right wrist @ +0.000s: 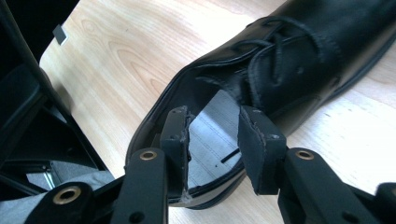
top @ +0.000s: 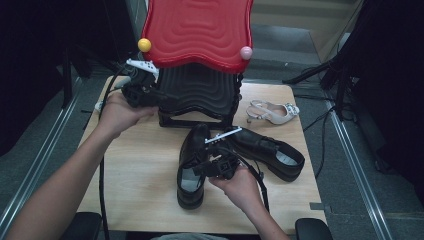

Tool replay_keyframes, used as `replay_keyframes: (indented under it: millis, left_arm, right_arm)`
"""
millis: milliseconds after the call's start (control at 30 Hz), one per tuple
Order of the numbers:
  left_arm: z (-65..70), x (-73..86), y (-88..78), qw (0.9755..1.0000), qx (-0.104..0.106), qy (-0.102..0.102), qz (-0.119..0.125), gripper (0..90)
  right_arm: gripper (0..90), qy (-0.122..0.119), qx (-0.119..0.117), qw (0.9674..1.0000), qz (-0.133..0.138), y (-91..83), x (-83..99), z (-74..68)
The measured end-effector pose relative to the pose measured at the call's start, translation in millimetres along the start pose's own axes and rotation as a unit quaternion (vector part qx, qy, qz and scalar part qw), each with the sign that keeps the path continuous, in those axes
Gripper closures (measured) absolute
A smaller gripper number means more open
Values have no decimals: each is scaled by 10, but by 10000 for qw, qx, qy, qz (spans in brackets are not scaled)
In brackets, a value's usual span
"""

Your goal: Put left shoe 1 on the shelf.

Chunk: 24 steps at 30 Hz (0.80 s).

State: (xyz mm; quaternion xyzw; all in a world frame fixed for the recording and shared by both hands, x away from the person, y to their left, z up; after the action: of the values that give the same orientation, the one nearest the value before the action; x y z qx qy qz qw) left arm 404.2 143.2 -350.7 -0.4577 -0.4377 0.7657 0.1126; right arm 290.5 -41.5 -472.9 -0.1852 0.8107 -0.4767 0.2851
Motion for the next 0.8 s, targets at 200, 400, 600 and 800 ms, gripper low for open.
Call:
replay_keyframes:
  millis: [200,400,600,800]
  left_arm:
    - [-12,-362,-177,9996,73,204,180,886]
    - [-57,-756,-339,9986,-242,80,456,891]
    - [-155,-970,-351,9978,-387,-68,532,898]
    - [-221,-1111,-299,9964,-526,-330,571,900]
  right_arm:
    - [634,-59,-1,10000,-67,54,-16,-46]
    - [624,-105,-21,9998,-140,106,-34,-71]
    - [620,-128,-33,9997,-186,147,-54,-65]
    - [618,-164,-29,9996,-228,155,-68,-107]
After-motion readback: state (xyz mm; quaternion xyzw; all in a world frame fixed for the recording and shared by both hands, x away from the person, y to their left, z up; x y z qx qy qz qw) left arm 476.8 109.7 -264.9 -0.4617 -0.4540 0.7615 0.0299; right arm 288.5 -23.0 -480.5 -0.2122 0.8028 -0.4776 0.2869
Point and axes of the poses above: each handheld gripper's, and its own axes: y roughly forward along the jaws, x roughly out of its underside, z roughly to its right, the point moved 5 cm from there along y, roughly forward along the jaws, and after that the axes turned 14 degrees about -z, right-handed, at the moved point
